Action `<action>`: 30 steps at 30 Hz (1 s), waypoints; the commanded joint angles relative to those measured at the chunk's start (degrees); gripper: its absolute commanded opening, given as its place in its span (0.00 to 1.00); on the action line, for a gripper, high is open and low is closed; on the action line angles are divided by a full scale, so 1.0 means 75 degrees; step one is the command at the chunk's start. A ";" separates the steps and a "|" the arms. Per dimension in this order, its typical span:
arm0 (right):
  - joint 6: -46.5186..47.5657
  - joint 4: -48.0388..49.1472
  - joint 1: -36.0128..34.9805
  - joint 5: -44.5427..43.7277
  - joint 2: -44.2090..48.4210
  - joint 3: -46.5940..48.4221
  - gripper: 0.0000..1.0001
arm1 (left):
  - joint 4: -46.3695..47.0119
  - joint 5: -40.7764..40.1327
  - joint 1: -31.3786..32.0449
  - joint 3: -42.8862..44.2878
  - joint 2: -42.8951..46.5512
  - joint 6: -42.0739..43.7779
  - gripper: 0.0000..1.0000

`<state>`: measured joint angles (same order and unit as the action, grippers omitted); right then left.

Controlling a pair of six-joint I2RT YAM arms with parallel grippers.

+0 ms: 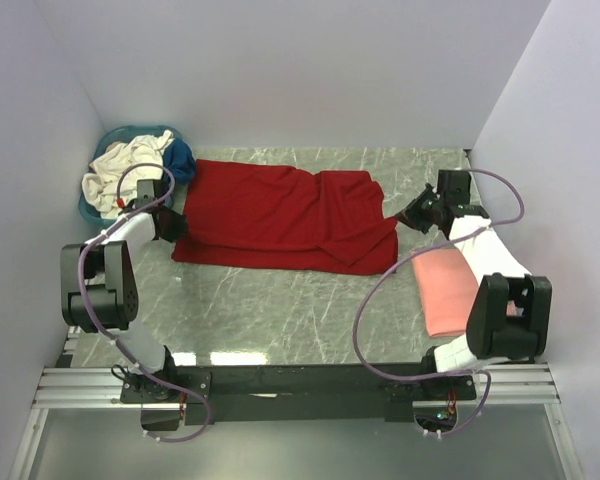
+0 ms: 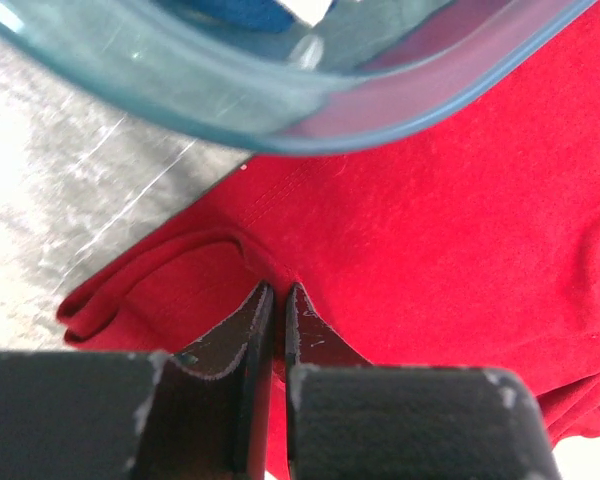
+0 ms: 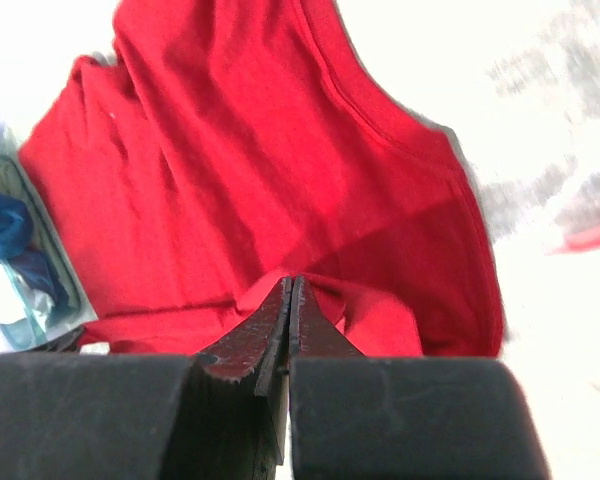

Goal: Fold and stack the t-shirts
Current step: Fold the tshirt

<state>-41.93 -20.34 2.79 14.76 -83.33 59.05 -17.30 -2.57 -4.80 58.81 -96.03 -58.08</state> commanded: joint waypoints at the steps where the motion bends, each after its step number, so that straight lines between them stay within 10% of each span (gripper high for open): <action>1: -0.0011 0.0368 0.0062 0.0141 -0.0419 0.0751 0.00 | 0.0186 0.0049 0.0018 0.0409 -0.0145 0.0069 0.11; 16: 0.0294 0.0064 0.0062 0.1020 -0.2541 0.2802 0.00 | 0.0280 0.0131 0.0007 0.0702 -0.0579 0.0221 0.15; 26: 0.0540 -0.0066 0.0109 0.1125 -0.3140 0.3190 0.00 | 0.0058 0.0483 -0.0052 0.1462 -0.0883 0.0631 0.34; 30: 0.0657 -0.0007 0.0121 0.1067 -0.3081 0.3073 0.18 | 0.0103 0.0577 -0.0087 0.1511 -0.0825 0.0772 0.49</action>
<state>-38.89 -21.12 3.05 22.48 -106.96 80.64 -16.97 0.23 -5.08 68.23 -102.74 -54.57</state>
